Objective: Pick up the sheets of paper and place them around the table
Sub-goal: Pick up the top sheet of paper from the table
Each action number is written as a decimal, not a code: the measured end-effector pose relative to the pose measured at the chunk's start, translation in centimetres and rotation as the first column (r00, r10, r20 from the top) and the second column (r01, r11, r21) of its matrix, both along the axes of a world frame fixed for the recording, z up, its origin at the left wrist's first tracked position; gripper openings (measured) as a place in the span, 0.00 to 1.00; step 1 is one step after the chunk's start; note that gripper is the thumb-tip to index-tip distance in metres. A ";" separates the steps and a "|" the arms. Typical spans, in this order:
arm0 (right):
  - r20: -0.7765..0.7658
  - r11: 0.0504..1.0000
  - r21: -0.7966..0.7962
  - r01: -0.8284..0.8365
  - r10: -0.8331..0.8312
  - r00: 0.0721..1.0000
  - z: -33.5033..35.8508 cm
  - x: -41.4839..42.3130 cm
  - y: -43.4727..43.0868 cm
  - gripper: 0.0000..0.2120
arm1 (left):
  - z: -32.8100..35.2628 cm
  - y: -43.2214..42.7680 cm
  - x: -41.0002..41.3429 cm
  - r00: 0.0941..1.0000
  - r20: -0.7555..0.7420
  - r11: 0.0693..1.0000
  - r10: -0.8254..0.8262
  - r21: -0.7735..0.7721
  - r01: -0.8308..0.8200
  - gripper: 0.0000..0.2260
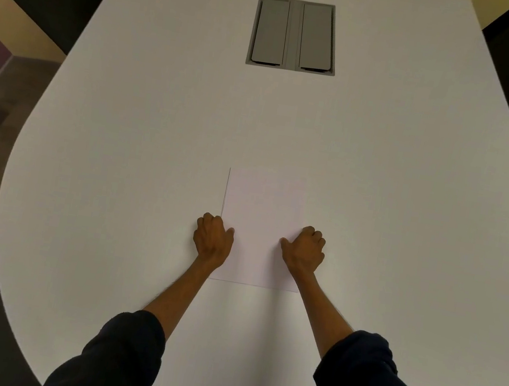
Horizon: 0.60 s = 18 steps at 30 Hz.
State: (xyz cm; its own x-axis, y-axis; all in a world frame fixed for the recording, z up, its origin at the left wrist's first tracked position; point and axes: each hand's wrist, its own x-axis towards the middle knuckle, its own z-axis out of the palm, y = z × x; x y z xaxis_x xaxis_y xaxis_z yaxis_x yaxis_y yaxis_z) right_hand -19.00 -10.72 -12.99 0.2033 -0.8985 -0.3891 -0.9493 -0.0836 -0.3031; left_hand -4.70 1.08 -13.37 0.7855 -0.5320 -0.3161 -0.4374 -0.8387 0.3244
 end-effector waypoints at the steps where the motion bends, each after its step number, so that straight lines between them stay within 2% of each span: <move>1: 0.010 1.000 0.002 0.006 -0.006 1.000 -0.1 0.0 0.0 0.29 | 0.0 -0.1 -0.1 1.000 0.004 1.000 0.000 0.002 0.000 0.17; 10: 0.134 0.996 0.027 0.088 -0.091 0.987 -0.2 0.3 0.1 0.26 | 0.0 -0.3 -0.8 0.997 0.023 0.997 0.067 -0.026 -0.067 0.13; 18: 0.298 0.968 0.077 0.239 -0.251 0.921 -0.2 0.0 -0.6 0.11 | 0.6 -0.3 0.3 0.968 -0.076 0.954 0.238 -0.167 -0.248 0.07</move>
State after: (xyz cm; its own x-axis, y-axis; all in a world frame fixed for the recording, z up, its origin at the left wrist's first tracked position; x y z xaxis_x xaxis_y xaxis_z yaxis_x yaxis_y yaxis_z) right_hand -19.02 -11.37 -13.24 0.0921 -0.9209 -0.3789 -0.8012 0.1574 -0.5774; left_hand -4.43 0.77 -12.76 0.8820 -0.3775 -0.2822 -0.2047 -0.8462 0.4920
